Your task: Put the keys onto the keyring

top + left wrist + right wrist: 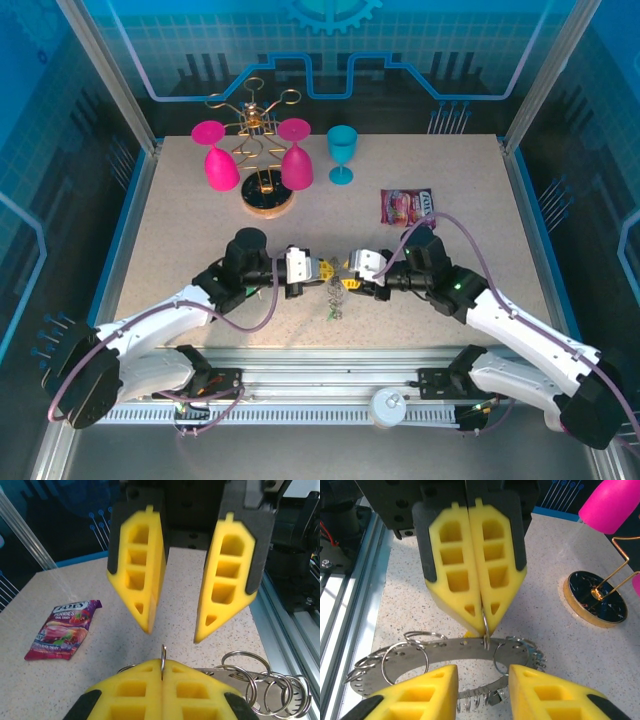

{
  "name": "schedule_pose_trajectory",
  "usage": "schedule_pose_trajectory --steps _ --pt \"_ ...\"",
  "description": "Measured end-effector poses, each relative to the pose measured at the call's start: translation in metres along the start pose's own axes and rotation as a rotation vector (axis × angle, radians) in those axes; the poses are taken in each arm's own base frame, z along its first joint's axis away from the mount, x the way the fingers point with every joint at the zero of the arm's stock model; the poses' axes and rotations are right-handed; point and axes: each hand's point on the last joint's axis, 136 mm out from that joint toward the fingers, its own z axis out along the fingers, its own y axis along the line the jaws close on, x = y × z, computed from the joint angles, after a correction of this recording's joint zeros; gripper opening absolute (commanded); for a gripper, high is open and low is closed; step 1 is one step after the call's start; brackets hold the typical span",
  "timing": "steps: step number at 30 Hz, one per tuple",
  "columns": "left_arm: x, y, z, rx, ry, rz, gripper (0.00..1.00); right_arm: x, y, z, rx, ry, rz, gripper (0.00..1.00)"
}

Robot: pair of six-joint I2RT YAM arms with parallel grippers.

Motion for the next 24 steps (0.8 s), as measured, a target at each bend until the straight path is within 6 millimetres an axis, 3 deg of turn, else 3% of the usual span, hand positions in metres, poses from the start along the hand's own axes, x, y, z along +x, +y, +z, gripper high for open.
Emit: schedule_pose_trajectory --steps 16,24 --pt "-0.014 0.0 0.0 -0.011 -0.075 0.074 0.0 -0.017 -0.005 0.001 0.035 -0.114 -0.075 0.22" --pt "-0.015 0.0 0.0 -0.009 -0.083 0.086 0.0 -0.02 -0.007 0.001 0.044 -0.124 -0.094 0.23"
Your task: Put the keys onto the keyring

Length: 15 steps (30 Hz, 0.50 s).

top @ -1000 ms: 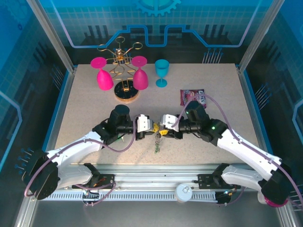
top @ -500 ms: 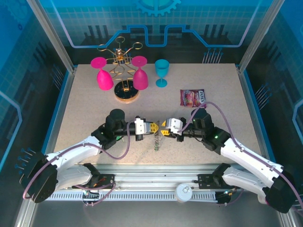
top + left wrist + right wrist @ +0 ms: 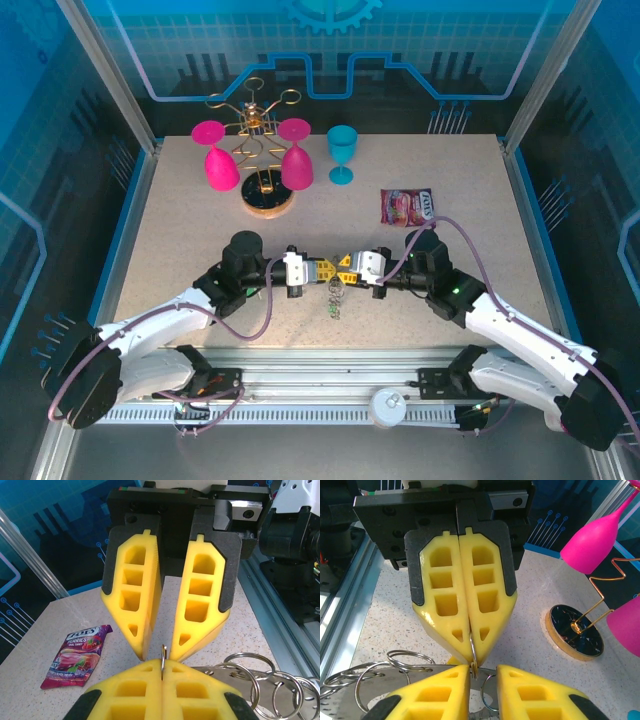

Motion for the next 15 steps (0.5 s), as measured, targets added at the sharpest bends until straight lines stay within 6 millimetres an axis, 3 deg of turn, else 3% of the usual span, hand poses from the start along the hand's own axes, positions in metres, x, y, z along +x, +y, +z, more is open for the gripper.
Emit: schedule_pose_trajectory --steps 8,12,15 --pt "0.0009 -0.0007 -0.0001 -0.001 -0.002 0.001 0.0 0.0004 0.0023 0.0014 -0.014 -0.002 -0.004 0.15" --pt "0.0013 -0.0008 -0.0004 -0.004 -0.005 0.002 0.0 0.0014 0.0045 0.0038 -0.03 -0.005 -0.004 0.02" --pt "0.0027 -0.0014 -0.0006 -0.004 -0.003 0.0 0.0 0.0017 0.0046 0.004 -0.031 -0.005 -0.01 0.0"
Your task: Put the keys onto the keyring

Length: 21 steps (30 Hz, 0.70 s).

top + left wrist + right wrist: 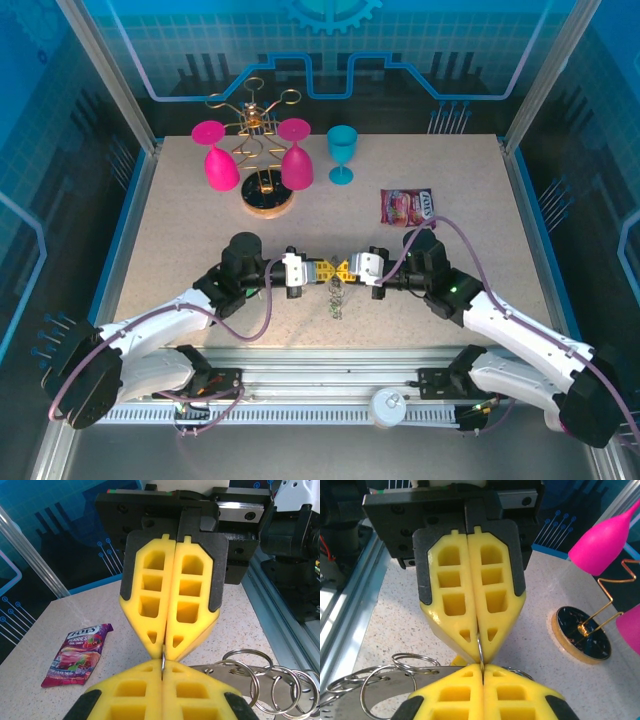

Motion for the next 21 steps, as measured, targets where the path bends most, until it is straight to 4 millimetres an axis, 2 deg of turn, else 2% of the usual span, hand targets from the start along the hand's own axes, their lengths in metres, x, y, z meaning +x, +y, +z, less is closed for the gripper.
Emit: schedule_pose_trajectory --steps 2,6,14,21 --pt "0.0 0.001 0.0 -0.003 0.001 0.0 0.01 0.0 0.0 0.0 0.001 0.001 0.0 0.0" --pt "0.001 0.002 0.0 -0.011 0.008 -0.001 0.11 0.002 0.0 0.0 0.002 0.008 -0.001 0.0" --pt "0.009 -0.001 -0.002 -0.015 0.053 -0.02 0.1 0.009 0.005 -0.001 -0.018 0.043 0.009 0.0" --pt "0.011 -0.001 -0.002 -0.01 0.075 -0.024 0.16 0.009 0.006 -0.001 -0.025 0.045 0.013 0.0"
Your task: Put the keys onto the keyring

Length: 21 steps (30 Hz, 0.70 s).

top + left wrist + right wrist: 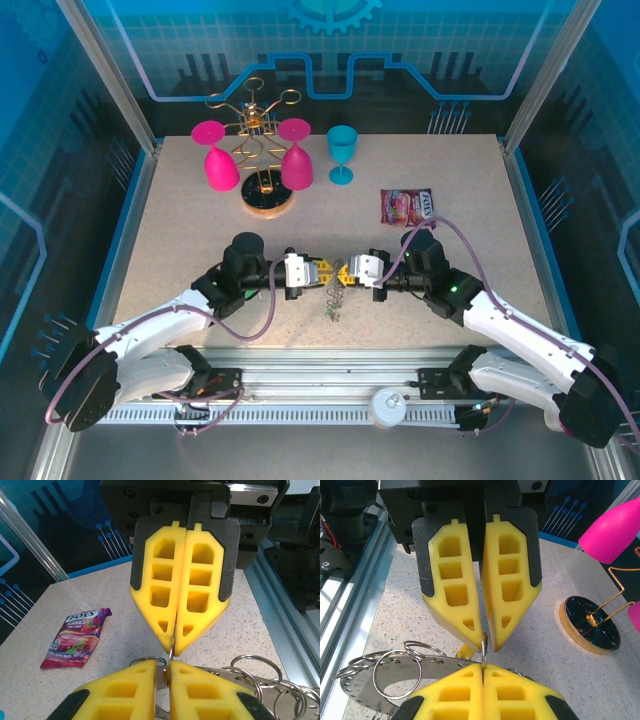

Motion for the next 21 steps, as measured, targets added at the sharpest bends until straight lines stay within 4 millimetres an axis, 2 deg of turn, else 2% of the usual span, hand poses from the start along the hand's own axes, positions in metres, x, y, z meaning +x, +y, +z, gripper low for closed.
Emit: schedule_pose_trajectory --steps 11,15,17,21 --pt "0.002 0.0 0.002 0.002 0.002 -0.02 0.11 -0.007 -0.002 0.0 0.007 -0.027 0.018 0.0" --pt "0.0 0.002 0.003 -0.003 -0.007 -0.02 0.06 -0.011 -0.005 0.0 0.018 -0.042 0.02 0.0" --pt "0.0 0.002 0.003 -0.004 -0.01 -0.024 0.0 -0.012 -0.006 0.0 0.021 -0.045 0.022 0.0" --pt "-0.001 0.003 0.003 -0.007 -0.012 -0.034 0.0 -0.012 -0.008 0.0 0.029 -0.045 0.023 0.02"
